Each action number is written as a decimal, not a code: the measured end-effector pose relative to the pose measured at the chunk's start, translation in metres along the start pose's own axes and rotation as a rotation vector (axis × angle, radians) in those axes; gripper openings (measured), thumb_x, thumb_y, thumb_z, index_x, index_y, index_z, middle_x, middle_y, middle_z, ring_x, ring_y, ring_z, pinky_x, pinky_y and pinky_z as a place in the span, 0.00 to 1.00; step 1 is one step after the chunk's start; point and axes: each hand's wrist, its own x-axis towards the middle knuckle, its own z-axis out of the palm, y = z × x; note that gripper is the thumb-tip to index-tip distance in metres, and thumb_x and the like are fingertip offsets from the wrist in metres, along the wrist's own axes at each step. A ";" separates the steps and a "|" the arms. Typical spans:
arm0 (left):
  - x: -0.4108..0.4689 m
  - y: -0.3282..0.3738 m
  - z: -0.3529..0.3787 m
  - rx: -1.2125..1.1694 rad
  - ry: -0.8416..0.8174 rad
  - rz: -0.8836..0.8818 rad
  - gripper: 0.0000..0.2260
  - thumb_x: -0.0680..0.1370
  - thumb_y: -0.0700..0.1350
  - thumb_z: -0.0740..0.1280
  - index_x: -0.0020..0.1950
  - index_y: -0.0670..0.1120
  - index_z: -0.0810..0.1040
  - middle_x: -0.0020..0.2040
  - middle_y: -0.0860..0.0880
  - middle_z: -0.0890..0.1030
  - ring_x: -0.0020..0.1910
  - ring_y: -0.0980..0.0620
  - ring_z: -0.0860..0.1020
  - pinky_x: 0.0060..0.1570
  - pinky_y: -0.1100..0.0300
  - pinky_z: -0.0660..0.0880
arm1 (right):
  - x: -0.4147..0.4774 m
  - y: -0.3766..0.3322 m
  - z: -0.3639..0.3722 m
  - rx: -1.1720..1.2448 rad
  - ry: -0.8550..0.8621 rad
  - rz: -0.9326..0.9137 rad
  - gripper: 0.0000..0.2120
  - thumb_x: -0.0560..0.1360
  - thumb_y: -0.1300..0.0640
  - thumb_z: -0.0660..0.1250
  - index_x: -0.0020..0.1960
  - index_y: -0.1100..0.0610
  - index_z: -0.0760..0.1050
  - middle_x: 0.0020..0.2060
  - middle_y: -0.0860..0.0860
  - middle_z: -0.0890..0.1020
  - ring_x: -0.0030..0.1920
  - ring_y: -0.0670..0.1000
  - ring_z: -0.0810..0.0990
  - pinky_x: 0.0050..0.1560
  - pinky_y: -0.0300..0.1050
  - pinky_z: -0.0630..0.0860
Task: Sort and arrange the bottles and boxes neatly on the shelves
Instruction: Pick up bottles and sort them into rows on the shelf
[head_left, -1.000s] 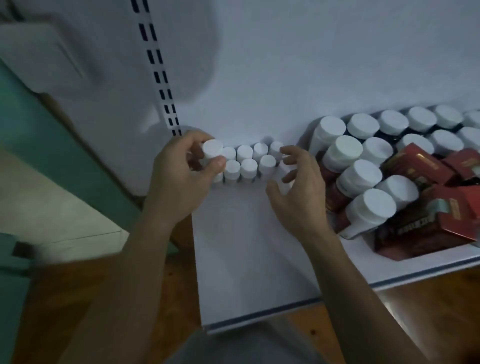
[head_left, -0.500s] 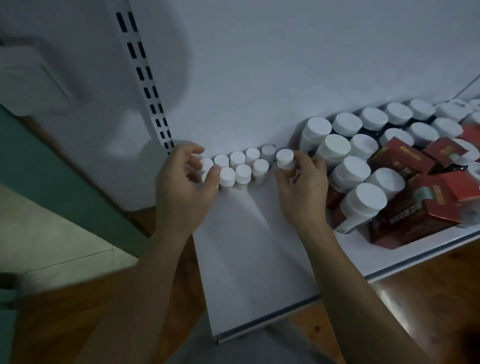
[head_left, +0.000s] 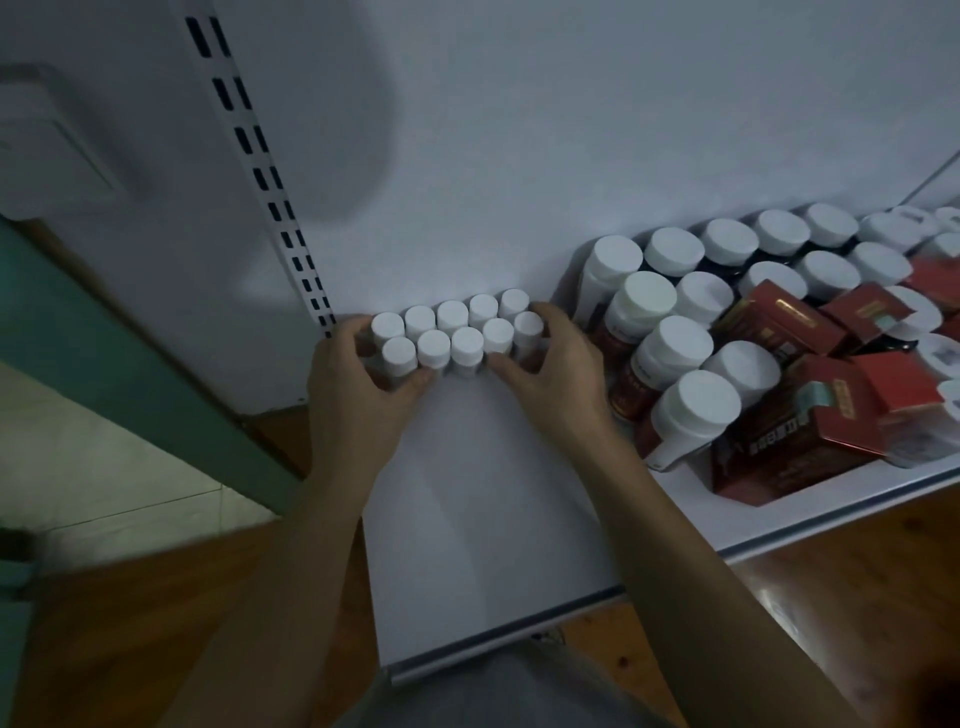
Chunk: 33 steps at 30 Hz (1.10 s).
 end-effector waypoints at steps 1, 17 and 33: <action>-0.001 0.001 0.000 0.003 0.005 -0.002 0.32 0.69 0.57 0.80 0.68 0.49 0.73 0.63 0.50 0.78 0.58 0.51 0.77 0.54 0.52 0.78 | 0.003 0.000 -0.001 0.001 -0.019 0.007 0.27 0.71 0.50 0.78 0.66 0.55 0.75 0.54 0.46 0.82 0.51 0.48 0.79 0.50 0.38 0.72; 0.000 0.015 0.015 0.126 0.035 -0.094 0.42 0.57 0.68 0.81 0.62 0.49 0.69 0.58 0.49 0.74 0.52 0.51 0.75 0.44 0.57 0.70 | 0.010 0.001 0.004 -0.041 -0.038 -0.001 0.33 0.68 0.50 0.81 0.67 0.58 0.74 0.56 0.52 0.83 0.55 0.55 0.80 0.48 0.39 0.70; 0.013 0.014 -0.044 0.434 -0.352 -0.018 0.31 0.72 0.64 0.72 0.70 0.51 0.72 0.67 0.45 0.70 0.59 0.48 0.73 0.50 0.53 0.70 | -0.016 -0.047 -0.063 -0.423 -0.236 0.012 0.27 0.76 0.53 0.72 0.72 0.58 0.69 0.61 0.57 0.79 0.58 0.58 0.78 0.58 0.49 0.72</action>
